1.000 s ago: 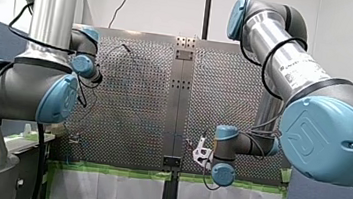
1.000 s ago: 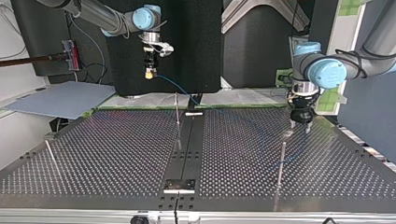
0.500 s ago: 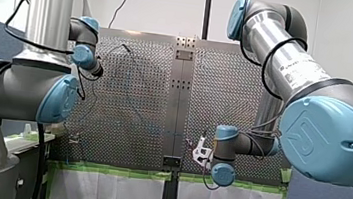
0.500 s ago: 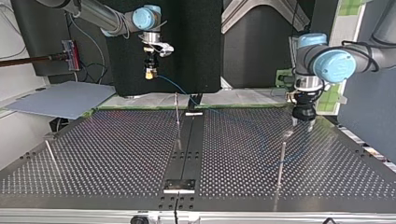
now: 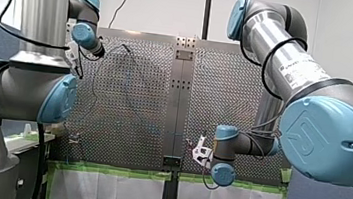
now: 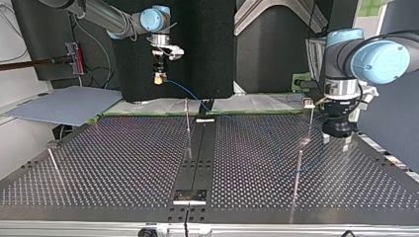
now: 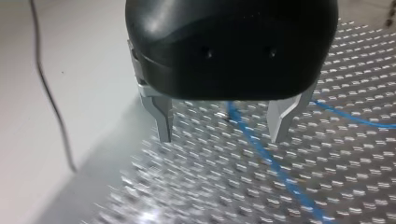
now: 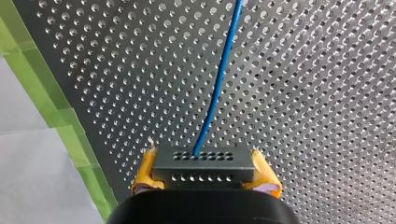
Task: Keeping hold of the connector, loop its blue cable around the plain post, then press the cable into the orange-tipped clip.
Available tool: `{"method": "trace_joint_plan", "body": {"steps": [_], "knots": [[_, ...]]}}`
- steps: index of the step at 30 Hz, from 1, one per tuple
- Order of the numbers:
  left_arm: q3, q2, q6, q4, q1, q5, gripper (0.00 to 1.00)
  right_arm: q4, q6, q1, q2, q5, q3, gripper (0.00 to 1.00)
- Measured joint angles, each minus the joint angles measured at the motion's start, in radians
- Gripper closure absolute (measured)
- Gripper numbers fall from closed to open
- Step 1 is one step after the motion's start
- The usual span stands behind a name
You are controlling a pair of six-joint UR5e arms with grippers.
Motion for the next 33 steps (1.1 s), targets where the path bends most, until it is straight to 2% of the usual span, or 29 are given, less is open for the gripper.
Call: {"method": "trace_joint_plan", "body": {"steps": [10,13,18,21,23,33], "knots": [[0.104,0.104,0.104,-0.104,-0.004,-0.089,0.0,0.014,0.008,0.0,0.0,-0.003,-0.002,1.0],[0.134,0.134,0.134,-0.133,-0.011,-0.091,0.0,0.016,0.006,0.0,0.0,-0.005,-0.002,1.0],[0.178,0.173,0.177,-0.178,-0.029,-0.06,0.0,0.021,0.002,0.0,0.0,-0.005,-0.002,1.0],[0.206,0.169,0.206,-0.206,-0.051,-0.036,0.0,0.024,-0.001,0.001,0.0,-0.005,-0.002,1.0],[0.226,0.156,0.226,-0.226,-0.07,-0.035,0.0,0.026,-0.004,0.003,0.0,-0.005,-0.002,1.0],[0.32,0.066,0.32,-0.32,-0.163,-0.113,0.0,0.025,-0.01,0.006,0.0,-0.009,-0.002,1.0]]}}
